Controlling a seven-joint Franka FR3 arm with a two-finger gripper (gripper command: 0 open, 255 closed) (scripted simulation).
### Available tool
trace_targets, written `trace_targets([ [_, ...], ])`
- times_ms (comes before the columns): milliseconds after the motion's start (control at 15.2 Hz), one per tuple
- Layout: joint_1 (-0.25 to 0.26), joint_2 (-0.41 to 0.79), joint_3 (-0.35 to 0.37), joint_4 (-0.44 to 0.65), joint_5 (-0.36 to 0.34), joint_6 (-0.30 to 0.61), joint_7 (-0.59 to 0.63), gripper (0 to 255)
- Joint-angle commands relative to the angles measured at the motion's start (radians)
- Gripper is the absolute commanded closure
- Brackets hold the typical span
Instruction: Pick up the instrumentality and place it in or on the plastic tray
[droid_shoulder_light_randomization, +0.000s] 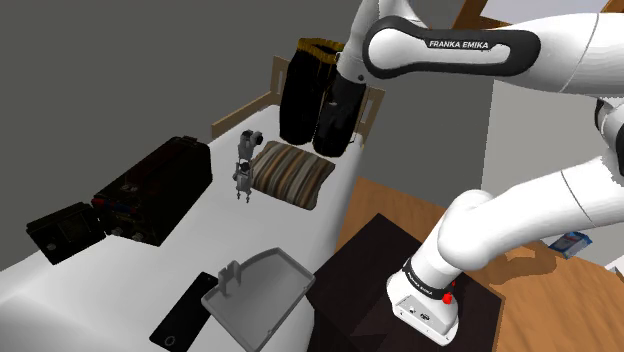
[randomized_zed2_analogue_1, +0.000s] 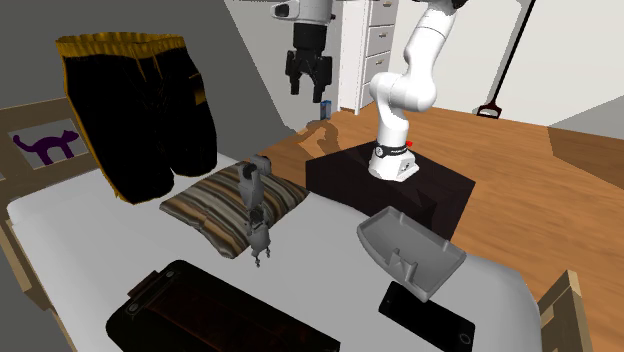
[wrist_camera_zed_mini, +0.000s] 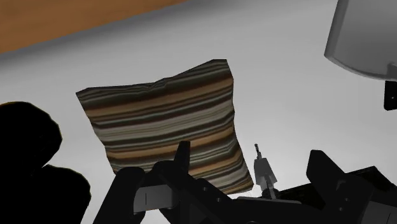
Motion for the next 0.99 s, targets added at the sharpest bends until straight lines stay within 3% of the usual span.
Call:
trace_targets([
  [0, 0.007, 0.068, 0.021, 0.027, 0.01, 0.046, 0.029, 0],
  [462, 0.022, 0.322, 0.078, 0.196, 0.011, 0.146, 0.12, 0],
  [924, 0.044, 0.583, 0.117, 0.427, -0.025, 0.189, 0.213, 0],
])
